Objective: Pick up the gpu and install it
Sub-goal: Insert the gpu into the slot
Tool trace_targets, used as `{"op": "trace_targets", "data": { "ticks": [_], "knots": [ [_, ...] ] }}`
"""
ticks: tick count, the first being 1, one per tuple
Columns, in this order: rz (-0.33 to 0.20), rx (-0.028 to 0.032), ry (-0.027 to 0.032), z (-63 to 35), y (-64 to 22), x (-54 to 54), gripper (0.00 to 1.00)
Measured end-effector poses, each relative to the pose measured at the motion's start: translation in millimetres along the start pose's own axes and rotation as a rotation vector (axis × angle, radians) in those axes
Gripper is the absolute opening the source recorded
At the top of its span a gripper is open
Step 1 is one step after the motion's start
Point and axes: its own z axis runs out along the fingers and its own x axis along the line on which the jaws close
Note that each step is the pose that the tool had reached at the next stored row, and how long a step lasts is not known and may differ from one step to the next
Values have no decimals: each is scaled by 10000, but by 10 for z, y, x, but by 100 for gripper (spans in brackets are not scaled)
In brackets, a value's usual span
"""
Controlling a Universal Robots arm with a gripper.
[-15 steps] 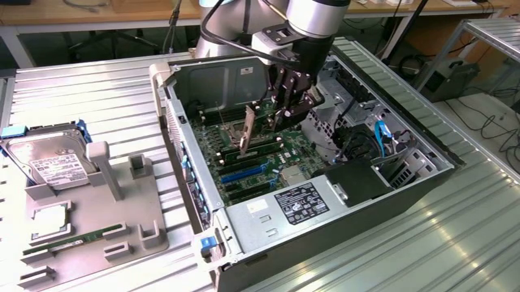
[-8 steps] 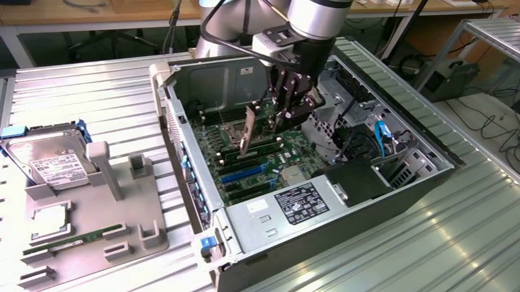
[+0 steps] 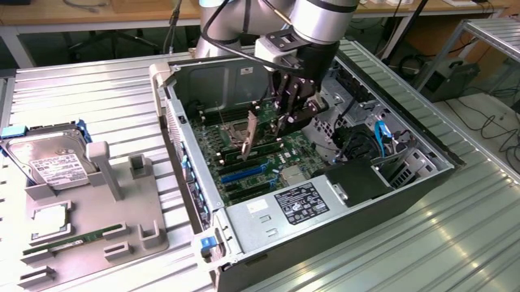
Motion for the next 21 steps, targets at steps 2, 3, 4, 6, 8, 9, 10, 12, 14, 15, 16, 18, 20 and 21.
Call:
{"op": "trace_targets", "data": {
  "ticks": [2, 3, 4, 6, 8, 9, 10, 12, 14, 15, 16, 18, 20, 21],
  "knots": [
    [0, 1, -2, 0, 11, 28, 27],
    [0, 2, -3, 0, 16, 41, 27],
    [0, 2, -6, 1, 22, 54, 27],
    [0, 3, -14, 1, 33, 73, 27],
    [-1, 4, -23, 2, 43, 82, 27],
    [1, 6, -29, 4, 47, 85, 27],
    [4, 5, -31, 3, 50, 86, 27],
    [13, 7, -38, 5, 53, 88, 27],
    [22, 8, -39, 6, 65, 92, 27],
    [23, 8, -40, 7, 74, 93, 27],
    [23, 8, -41, 8, 83, 94, 27],
    [24, 8, -42, 9, 98, 96, 27],
    [25, 8, -43, 11, 114, 98, 27],
    [26, 9, -44, 12, 122, 101, 27]
  ]
}}
